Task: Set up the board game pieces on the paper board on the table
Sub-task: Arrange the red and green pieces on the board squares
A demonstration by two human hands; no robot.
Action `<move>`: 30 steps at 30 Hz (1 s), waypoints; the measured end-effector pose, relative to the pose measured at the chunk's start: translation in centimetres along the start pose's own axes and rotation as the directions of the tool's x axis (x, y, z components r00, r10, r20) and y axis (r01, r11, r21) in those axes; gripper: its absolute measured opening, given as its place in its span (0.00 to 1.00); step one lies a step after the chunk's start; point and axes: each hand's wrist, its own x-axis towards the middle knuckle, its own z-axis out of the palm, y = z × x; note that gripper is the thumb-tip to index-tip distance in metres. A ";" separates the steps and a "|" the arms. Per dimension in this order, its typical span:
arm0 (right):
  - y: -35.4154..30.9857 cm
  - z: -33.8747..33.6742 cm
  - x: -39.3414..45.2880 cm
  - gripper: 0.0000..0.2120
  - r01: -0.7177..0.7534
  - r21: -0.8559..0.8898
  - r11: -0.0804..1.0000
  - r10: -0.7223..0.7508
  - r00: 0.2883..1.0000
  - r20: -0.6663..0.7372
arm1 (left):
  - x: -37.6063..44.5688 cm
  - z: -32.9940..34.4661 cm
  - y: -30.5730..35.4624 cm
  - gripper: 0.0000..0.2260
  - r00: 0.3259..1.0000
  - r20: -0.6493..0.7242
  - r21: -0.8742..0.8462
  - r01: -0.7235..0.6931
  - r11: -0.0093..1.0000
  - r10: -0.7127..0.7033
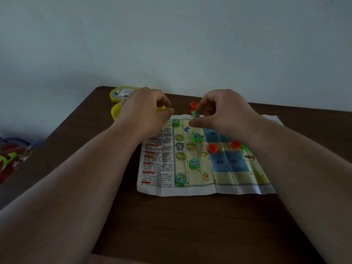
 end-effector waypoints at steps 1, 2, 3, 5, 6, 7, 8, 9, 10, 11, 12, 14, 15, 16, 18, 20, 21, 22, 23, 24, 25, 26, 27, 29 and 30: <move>-0.2 0.0 0.2 0.18 -0.010 -0.016 1.000 0.010 1.000 0.007 | 0.0 0.0 0.0 0.06 1.000 -0.003 -0.005 0.003 1.000 -0.003; -0.3 0.0 0.5 0.18 -0.020 -0.021 1.000 0.021 1.000 0.014 | 0.0 0.0 0.1 0.06 1.000 -0.005 -0.009 0.003 1.000 -0.003; -0.4 -0.1 0.6 0.18 -0.029 -0.025 0.999 0.029 0.999 0.021 | 0.0 -0.1 0.1 0.06 1.000 -0.006 -0.011 0.002 1.000 -0.002; -0.5 -0.1 0.7 0.19 -0.036 -0.034 0.999 0.037 0.999 0.026 | 0.0 -0.1 0.1 0.07 1.000 -0.005 -0.008 0.004 1.000 -0.004; -0.5 -0.2 0.7 0.19 -0.037 -0.035 0.999 0.038 0.999 0.024 | 0.0 -0.1 0.1 0.07 1.000 -0.004 -0.007 0.006 1.000 -0.006; -0.5 -0.3 0.5 0.19 -0.037 -0.035 0.999 0.038 0.999 0.019 | -0.1 -0.1 0.1 0.07 1.000 -0.003 -0.003 0.008 1.000 -0.008; -0.5 -0.4 0.4 0.19 -0.036 -0.033 0.999 0.036 0.999 0.013 | -0.1 -0.1 0.1 0.07 1.000 -0.003 0.001 0.011 1.000 -0.011; -0.4 -0.5 0.3 0.19 -0.036 -0.027 0.999 0.036 0.999 0.002 | -0.1 -0.1 0.1 0.07 1.000 -0.004 0.004 0.012 1.000 -0.012; -0.1 -0.6 0.1 0.19 -0.037 -0.016 0.999 0.037 0.999 -0.014 | -0.1 0.0 0.1 0.07 1.000 -0.003 0.005 0.011 1.000 -0.011; 0.1 -0.7 0.0 0.18 -0.037 -0.003 0.999 0.037 0.999 -0.030 | -0.1 -0.1 0.1 0.08 1.000 -0.005 0.005 0.008 1.000 -0.008; 0.2 -0.7 -0.2 0.18 -0.037 0.013 0.999 0.037 0.999 -0.040 | -0.1 -0.1 0.1 0.08 1.000 -0.008 0.005 0.005 1.000 -0.005; 0.6 -0.6 -0.5 0.18 -0.039 0.019 0.999 0.040 0.998 -0.057 | -0.2 0.0 0.1 0.08 1.000 -0.011 0.002 -0.005 1.000 0.005; 0.8 -0.5 -0.6 0.17 -0.043 0.011 0.999 0.044 0.997 -0.062 | -0.2 0.0 0.1 0.08 1.000 -0.008 0.003 -0.008 1.000 0.008; 0.9 -0.4 -0.7 0.17 -0.048 0.003 0.999 0.048 0.997 -0.062 | -0.2 0.0 0.2 0.08 1.000 -0.003 0.007 -0.009 1.000 0.009; 1.2 -0.4 -0.7 0.16 -0.056 -0.007 0.998 0.055 0.997 -0.049 | -0.2 0.1 0.3 0.08 1.000 -0.001 0.008 -0.010 1.000 0.010; 1.3 -0.6 -0.7 0.16 -0.055 -0.015 0.998 0.054 0.998 -0.037 | -0.2 0.1 0.4 0.08 1.000 0.000 0.002 -0.004 1.000 0.004; 1.3 -0.7 -0.7 0.16 -0.049 -0.015 0.999 0.049 0.998 -0.039 | -0.2 0.0 0.5 0.09 1.000 0.002 0.003 0.002 1.000 -0.002; 1.3 -0.9 -0.8 0.16 -0.043 -0.014 0.999 0.043 0.998 -0.045 | -0.3 0.0 0.5 0.09 1.000 0.003 0.007 0.007 1.000 -0.007; 1.2 -1.2 -0.9 0.16 -0.034 -0.014 0.999 0.033 0.998 -0.051 | -0.3 0.0 0.6 0.09 1.000 0.005 0.013 0.009 1.000 -0.009; 1.1 -1.5 -1.0 0.16 -0.022 -0.016 1.000 0.021 0.999 -0.047 | -0.3 0.1 0.6 0.09 1.000 0.006 0.019 0.009 1.000 -0.009; 0.9 -1.8 -1.3 0.16 -0.005 -0.018 1.000 0.004 1.000 -0.028 | -0.4 0.1 0.6 0.09 1.000 0.006 0.021 0.006 1.000 -0.006; 0.7 -2.2 -1.6 0.17 0.014 -0.019 1.000 -0.014 1.000 0.008 | -0.4 0.1 0.6 0.09 1.000 0.006 0.016 0.003 1.000 -0.003; 0.4 -2.7 -2.0 0.18 0.035 -0.028 0.999 -0.033 0.998 0.062 | -0.4 0.1 0.5 0.08 1.000 0.006 0.009 0.002 1.000 -0.002; -0.4 -3.5 -3.3 0.19 0.089 -0.099 0.991 -0.066 0.974 0.218 | -0.4 0.0 0.5 0.08 1.000 0.009 -0.001 0.000 1.000 0.000; -0.9 -3.6 -4.0 0.19 0.126 -0.154 0.980 -0.074 0.950 0.303 | -0.3 0.0 0.6 0.08 1.000 0.010 -0.002 0.000 1.000 0.000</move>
